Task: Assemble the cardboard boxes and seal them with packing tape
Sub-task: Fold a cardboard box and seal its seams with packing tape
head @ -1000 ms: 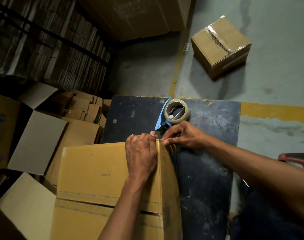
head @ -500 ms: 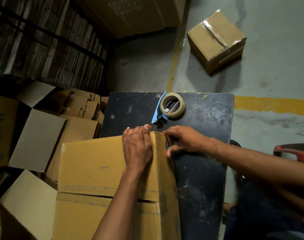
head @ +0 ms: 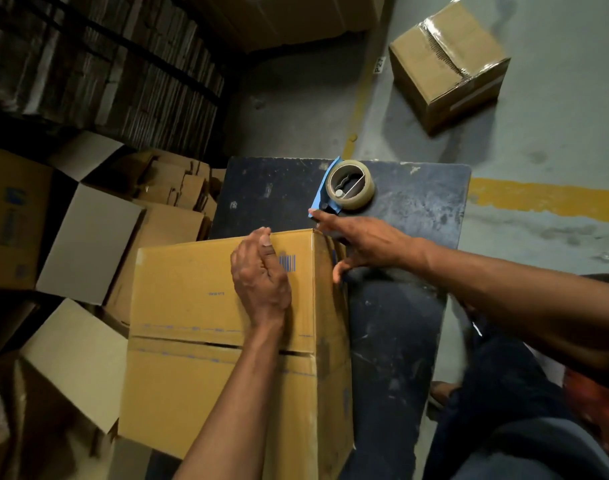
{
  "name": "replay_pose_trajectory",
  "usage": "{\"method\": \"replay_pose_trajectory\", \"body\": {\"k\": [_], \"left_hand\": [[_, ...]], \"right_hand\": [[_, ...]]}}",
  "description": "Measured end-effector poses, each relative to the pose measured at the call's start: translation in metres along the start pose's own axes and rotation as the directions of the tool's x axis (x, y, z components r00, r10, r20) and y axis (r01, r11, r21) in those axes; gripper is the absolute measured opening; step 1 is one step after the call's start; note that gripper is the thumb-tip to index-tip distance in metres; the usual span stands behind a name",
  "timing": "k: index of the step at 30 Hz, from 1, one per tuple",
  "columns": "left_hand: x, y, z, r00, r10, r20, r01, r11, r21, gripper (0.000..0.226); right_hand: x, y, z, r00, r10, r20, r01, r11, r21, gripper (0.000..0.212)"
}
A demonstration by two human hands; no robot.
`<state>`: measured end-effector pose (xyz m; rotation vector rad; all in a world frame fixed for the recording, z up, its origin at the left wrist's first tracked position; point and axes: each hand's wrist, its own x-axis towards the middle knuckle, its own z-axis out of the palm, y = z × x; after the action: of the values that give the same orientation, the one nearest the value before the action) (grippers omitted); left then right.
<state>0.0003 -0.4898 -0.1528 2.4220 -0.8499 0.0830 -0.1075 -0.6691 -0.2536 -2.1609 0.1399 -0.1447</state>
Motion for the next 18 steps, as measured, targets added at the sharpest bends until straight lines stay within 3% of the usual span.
{"method": "replay_pose_trajectory", "body": {"k": [3,6,12,18], "left_hand": [[-0.033,-0.011,-0.013,0.998,0.054,0.025,-0.055,0.998,0.039,0.043],[-0.062,-0.017,-0.023,0.995,0.099,0.027,-0.101,0.991,0.082,0.039],[-0.112,-0.025,-0.049,0.987,0.149,0.067,-0.155,0.982,0.108,0.041],[-0.157,-0.039,-0.088,0.992,0.104,0.071,-0.109,0.992,0.061,0.038]], "right_hand": [[-0.009,-0.015,0.004,0.984,-0.120,-0.131,0.114,0.992,-0.051,0.144],[-0.006,-0.035,0.019,0.957,-0.243,-0.161,0.222,0.965,-0.141,0.128],[0.001,-0.032,0.023,0.964,-0.225,-0.141,0.193,0.959,-0.209,0.115],[0.002,-0.059,0.001,0.954,-0.275,-0.117,0.212,0.900,-0.382,0.126]]}}
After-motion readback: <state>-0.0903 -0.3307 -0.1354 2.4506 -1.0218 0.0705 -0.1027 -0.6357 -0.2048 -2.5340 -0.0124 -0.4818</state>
